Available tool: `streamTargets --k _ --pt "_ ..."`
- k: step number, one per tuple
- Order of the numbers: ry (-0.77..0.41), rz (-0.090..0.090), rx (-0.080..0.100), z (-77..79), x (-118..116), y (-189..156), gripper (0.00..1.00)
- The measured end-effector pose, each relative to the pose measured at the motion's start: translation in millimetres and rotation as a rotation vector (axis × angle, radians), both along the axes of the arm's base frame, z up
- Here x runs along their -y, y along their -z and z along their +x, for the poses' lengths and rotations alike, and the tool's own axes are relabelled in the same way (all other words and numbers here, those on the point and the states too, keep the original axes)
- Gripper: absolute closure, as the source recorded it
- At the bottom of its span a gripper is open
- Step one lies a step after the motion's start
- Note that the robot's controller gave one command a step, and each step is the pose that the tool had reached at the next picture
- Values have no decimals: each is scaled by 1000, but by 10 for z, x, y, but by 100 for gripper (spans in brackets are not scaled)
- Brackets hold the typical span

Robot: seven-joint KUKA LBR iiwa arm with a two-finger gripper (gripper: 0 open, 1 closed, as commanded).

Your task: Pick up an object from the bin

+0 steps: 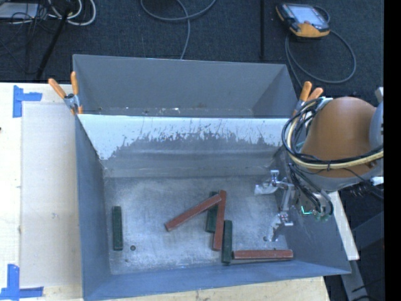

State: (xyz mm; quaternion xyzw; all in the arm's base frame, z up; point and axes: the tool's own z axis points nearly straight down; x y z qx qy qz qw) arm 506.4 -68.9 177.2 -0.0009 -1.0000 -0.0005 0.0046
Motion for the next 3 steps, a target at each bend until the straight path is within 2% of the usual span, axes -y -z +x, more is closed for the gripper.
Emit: streamTargets --k 1,2,3 --pt "-3 -1 8 18 -3 -39 0" --pt "-111 -1 10 54 -501 427 0" --pt "2 -1 9 117 -1334 533 0"
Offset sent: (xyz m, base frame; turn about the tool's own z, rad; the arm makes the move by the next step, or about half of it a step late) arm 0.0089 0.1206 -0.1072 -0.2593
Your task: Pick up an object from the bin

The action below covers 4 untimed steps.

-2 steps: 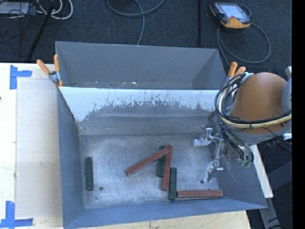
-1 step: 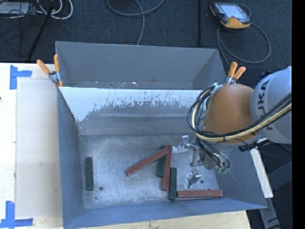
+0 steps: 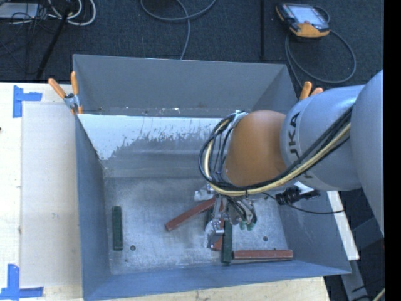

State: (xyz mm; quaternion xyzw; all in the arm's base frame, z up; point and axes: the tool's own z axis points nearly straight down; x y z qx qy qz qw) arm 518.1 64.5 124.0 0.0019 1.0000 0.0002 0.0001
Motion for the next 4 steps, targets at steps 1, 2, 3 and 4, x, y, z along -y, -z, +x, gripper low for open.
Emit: streamTargets --k 1,2,3,4 --pt "133 1 -1 176 149 -72 0" --pt "312 -1 -2 276 84 199 0" --pt "-69 -1 4 525 -141 483 100" --pt "-69 -1 4 525 -141 483 100"
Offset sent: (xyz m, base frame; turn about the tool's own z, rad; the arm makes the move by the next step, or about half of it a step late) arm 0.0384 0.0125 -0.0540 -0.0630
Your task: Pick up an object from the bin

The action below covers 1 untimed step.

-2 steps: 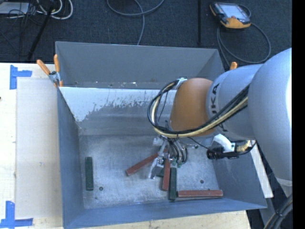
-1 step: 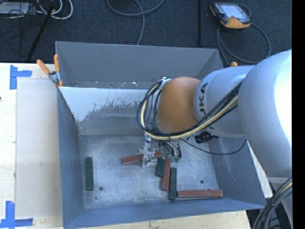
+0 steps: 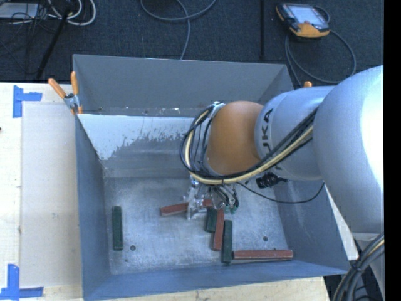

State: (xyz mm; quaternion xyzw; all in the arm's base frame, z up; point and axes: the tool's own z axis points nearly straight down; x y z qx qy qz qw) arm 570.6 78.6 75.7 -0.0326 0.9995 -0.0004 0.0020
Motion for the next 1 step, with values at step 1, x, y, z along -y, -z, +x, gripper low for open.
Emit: streamTargets --k 1 --pt "0 0 -2 -12 1 -28 100"
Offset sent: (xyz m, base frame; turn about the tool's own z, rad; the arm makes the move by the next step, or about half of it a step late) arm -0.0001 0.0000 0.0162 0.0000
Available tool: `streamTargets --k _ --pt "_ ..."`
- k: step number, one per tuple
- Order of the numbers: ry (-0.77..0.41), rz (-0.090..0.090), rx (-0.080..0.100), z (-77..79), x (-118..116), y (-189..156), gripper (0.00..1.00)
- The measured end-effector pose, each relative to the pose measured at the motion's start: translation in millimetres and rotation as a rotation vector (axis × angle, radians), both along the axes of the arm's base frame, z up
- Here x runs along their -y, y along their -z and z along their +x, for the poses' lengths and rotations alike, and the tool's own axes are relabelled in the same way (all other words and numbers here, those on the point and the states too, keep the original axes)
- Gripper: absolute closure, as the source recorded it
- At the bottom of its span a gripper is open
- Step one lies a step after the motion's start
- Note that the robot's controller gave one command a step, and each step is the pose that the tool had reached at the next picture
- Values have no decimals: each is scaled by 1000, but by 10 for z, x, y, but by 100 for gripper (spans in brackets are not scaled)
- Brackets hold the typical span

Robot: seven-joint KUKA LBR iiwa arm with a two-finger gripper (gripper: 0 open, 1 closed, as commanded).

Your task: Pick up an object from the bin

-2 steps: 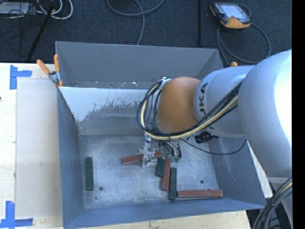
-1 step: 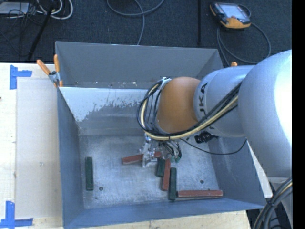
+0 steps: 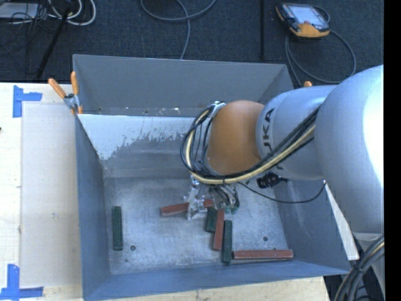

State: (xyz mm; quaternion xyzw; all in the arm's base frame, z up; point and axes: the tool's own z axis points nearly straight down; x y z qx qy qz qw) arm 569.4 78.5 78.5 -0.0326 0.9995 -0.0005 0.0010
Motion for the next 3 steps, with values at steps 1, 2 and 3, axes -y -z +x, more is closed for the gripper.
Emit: streamTargets --k 1,2,3 --pt "0 0 -7 -28 0 -167 100" --pt "-1 0 -7 -24 -2 -340 100" --pt "-1 1 -3 -19 -3 -548 100"
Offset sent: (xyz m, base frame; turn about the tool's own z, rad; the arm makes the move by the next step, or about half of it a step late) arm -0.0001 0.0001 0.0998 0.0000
